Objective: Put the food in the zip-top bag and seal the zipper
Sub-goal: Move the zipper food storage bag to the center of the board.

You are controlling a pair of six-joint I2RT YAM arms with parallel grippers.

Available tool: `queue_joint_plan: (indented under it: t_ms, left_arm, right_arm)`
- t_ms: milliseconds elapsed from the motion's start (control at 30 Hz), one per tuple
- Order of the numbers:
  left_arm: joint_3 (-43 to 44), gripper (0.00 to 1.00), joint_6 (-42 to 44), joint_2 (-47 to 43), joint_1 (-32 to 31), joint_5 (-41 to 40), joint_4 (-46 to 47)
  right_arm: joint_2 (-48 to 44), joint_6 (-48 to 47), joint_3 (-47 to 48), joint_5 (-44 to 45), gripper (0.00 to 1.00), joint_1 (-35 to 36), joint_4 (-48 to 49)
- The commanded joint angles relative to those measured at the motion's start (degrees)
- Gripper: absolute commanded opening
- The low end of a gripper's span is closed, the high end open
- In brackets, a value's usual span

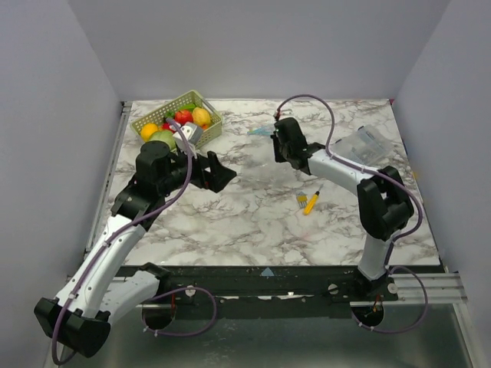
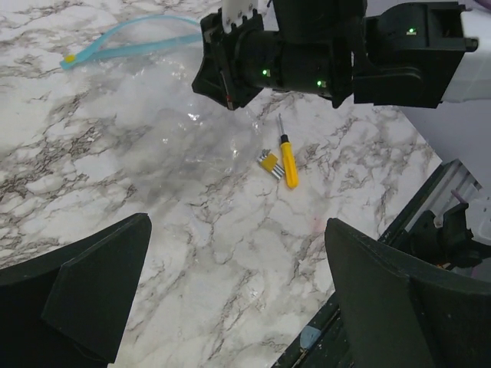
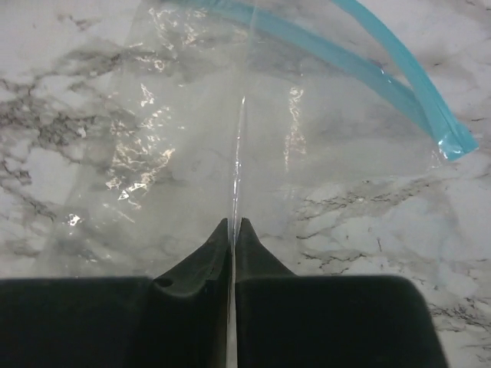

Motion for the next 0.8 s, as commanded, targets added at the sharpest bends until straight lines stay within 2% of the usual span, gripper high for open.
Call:
queue_joint_plan:
  t_ms: [0,33,100,200,233,467,567,767]
  left_arm:
    - [0.2,0.98,0.2,-3.8,-0.6,-2.1,-0.8]
    - [0.2,0.98,0.2,-4.3,-0.6,-2.5,-0.9]
    - [0.4,0.98,0.2,-4.6,-0.6,-3.2,-1.0]
    - [0.8,0.98,0.1,-4.0,-0.3,-4.1,-1.5]
    - [0.9,0.98,0.0,-3.5,-0.1,-4.1,-1.6]
    - [0.9,0.98,-1.1,1.3,0.9,-2.5,-1.3]
    - [1.6,0.97,-0.7,4.1,1.0,-2.3,-2.4]
    - [4.5,0.98,1.4,13.9,1.2,-2.4,-5.2]
  right_arm:
    - [-4.4,-11.3,-1.7,2.9,0.02,4.1,-3.4]
    - [-7.3,-12.6,-4.0,1.3,0.01,4.5,-2.2]
    - [-13.7,-17.6,-10.9,-8.2,0.01,4.5,1.7]
    - [-22.3,-27.4,-20.5,-29.9,0.0,4.6,7.5]
    - [-24.2,-28.8,-22.8,-33.1,0.0,4.6,9.0]
    - [-23.3,-26.5,-29.4,-45.2,0.01,4.6,13.7]
    - [-22.7,-26.6,-32.8,-46.9,0.01,4.5,17.4]
    - [-23.0,-27.7,-31.4,-52.7,0.01,4.6,12.7]
